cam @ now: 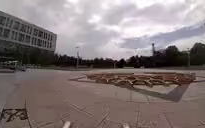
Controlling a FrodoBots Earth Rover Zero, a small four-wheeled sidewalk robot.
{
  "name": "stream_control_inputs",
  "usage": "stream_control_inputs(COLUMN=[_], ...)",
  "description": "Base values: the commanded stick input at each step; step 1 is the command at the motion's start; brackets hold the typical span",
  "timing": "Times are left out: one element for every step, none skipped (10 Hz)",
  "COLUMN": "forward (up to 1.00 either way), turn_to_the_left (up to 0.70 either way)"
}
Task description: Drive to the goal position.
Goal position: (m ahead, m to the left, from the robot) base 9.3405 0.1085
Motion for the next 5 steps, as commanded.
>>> stream_control_inputs(forward=[0.70, 0.70, 0.70, 0.70, 0.70], turn_to_the_left=[0.35, 0.30, 0.24, 0.03, 0.00])
